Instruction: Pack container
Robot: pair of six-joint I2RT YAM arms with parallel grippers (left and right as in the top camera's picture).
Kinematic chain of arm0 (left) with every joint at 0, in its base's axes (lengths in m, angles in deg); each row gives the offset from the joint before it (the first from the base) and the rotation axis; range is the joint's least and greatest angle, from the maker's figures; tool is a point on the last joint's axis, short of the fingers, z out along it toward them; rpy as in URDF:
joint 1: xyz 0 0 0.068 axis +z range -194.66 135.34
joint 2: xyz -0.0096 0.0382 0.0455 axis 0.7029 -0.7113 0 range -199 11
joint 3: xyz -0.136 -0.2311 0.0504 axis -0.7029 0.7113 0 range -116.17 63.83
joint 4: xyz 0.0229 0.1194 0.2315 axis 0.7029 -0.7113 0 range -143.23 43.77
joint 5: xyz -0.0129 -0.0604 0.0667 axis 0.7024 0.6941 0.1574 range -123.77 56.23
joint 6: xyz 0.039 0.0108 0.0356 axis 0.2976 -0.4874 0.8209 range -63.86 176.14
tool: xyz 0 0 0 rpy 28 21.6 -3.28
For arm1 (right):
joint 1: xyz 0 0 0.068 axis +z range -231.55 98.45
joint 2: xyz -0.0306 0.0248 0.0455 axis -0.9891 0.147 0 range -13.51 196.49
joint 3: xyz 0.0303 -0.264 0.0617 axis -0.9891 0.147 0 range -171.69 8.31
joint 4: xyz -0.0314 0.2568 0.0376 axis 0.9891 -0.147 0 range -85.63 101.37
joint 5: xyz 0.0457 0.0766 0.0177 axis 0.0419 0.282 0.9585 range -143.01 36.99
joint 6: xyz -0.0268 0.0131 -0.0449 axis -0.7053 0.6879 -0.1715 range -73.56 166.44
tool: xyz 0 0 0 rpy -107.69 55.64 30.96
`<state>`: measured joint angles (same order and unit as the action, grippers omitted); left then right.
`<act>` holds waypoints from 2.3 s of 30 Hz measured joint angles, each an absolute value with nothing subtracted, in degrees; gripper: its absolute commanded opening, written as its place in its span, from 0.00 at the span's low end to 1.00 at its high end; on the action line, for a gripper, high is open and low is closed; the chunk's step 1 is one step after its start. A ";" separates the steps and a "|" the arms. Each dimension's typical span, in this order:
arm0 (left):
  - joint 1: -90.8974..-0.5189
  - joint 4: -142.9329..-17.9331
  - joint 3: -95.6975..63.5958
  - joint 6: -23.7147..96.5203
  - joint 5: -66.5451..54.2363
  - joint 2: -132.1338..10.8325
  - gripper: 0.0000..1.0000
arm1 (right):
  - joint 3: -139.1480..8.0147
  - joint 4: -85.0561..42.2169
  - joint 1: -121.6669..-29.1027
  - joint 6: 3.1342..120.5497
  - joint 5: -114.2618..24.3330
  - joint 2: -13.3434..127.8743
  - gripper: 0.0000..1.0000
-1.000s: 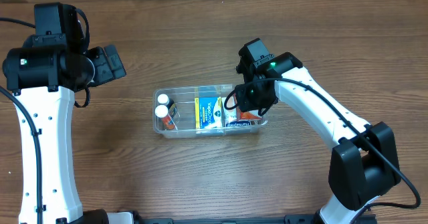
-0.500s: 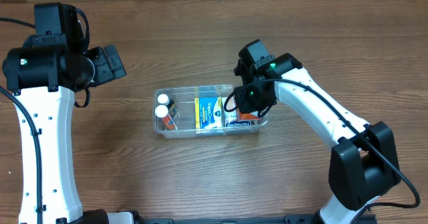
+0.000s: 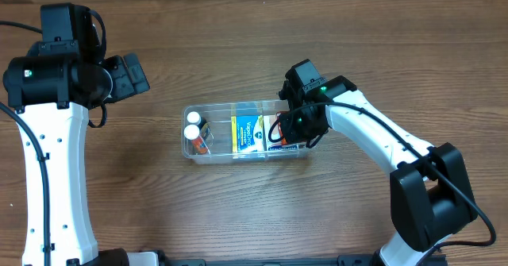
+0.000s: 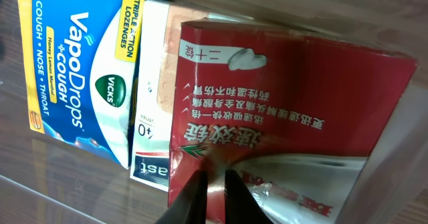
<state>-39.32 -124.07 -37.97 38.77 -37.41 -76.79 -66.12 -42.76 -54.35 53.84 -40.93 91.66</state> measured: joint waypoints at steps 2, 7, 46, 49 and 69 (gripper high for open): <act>-39.32 -124.07 -37.97 38.77 -37.41 -76.79 1.00 | -66.12 -42.76 -54.35 53.86 -40.89 91.66 0.12; -39.32 -124.05 -37.97 38.77 -37.41 -76.79 1.00 | -66.78 -43.97 -54.35 53.89 -41.22 91.66 0.12; -41.26 -121.62 -37.97 43.30 -35.88 -76.73 1.00 | -84.68 -43.90 -76.18 57.30 -52.69 81.69 1.00; -41.26 -121.16 -37.60 43.30 -35.88 -75.66 1.00 | -84.02 -44.75 -76.16 58.52 -53.72 79.05 1.00; -41.33 -105.71 3.38 38.03 -34.39 -29.19 1.00 | -36.92 -37.39 -75.44 61.45 -54.94 29.52 1.00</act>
<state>-41.33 -105.71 3.38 38.03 -34.39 -29.19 -36.92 -37.39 -75.44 61.45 -54.94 29.52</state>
